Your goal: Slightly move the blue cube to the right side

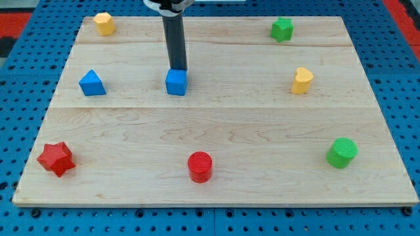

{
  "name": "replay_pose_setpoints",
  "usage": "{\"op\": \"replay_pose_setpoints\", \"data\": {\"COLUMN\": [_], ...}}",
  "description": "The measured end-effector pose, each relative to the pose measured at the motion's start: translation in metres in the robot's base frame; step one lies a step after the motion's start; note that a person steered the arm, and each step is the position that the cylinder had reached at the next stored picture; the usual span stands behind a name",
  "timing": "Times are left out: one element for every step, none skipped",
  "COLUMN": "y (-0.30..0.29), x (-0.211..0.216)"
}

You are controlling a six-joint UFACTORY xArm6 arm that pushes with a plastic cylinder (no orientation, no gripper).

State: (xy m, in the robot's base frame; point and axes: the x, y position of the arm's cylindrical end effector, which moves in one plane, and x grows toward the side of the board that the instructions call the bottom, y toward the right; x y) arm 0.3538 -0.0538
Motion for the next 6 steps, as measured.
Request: {"op": "replay_pose_setpoints", "data": {"y": [0.000,-0.039,-0.068,-0.065,-0.036,-0.021], "x": [0.000,0.000,0.000,0.011,0.026,-0.033]}}
